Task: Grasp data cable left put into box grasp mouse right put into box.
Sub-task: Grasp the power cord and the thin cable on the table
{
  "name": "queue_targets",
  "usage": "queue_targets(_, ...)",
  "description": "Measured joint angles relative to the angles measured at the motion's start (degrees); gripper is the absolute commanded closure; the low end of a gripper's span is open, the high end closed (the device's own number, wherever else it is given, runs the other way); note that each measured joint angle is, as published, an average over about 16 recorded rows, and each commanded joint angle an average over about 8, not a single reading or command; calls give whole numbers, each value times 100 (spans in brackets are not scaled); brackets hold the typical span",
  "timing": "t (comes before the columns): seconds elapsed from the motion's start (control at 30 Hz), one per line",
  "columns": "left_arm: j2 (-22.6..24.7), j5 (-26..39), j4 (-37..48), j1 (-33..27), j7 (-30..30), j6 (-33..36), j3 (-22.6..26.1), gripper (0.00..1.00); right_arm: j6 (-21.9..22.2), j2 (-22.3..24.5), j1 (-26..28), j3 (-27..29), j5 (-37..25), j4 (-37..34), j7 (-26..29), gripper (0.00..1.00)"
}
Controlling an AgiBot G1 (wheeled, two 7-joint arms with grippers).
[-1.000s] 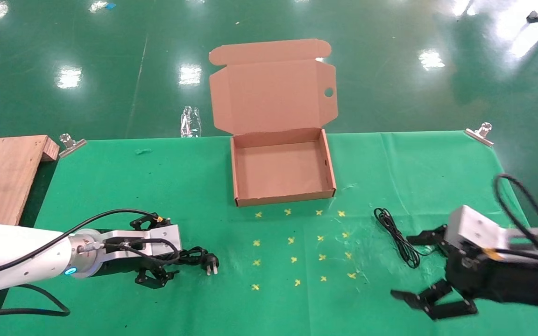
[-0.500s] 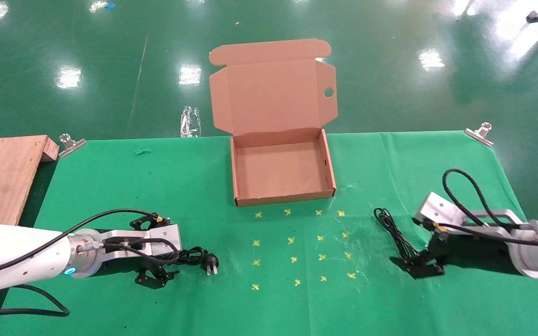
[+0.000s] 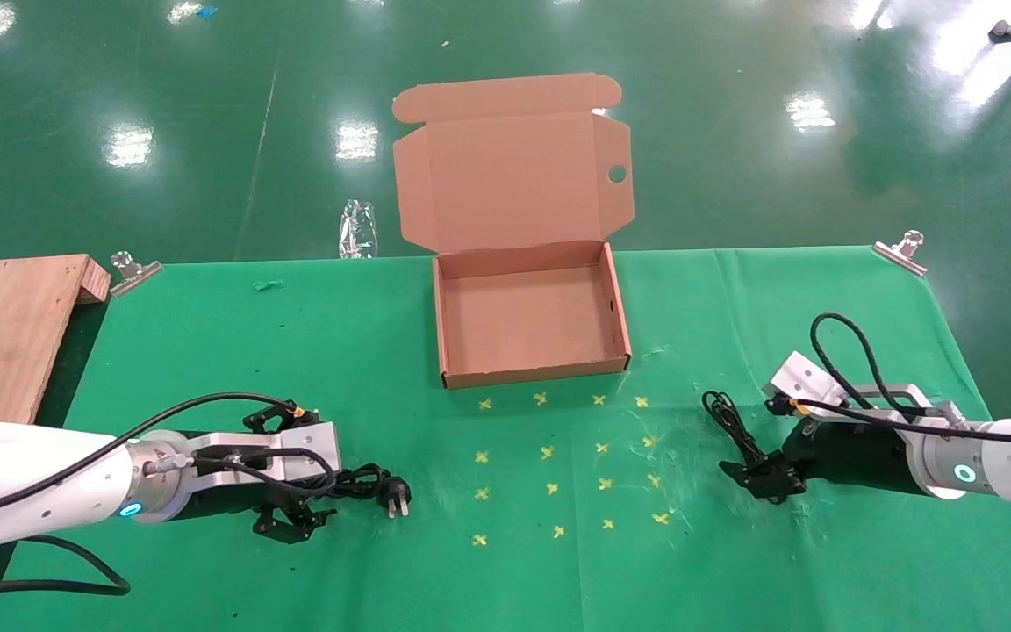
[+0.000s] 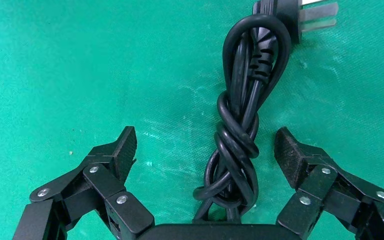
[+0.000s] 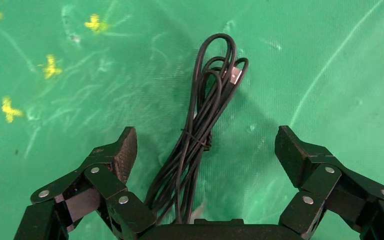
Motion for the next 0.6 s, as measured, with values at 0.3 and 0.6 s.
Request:
queue_targets(0.3, -1, 1, 1, 0, 0, 0, -1, 100, 35, -100, 55, -6, 4, -251, -98, 100)
queue_targets(0.6, -1, -3, 1, 0, 0, 0, -2, 100, 16, -63, 48, -2, 15, -161, -86, 100)
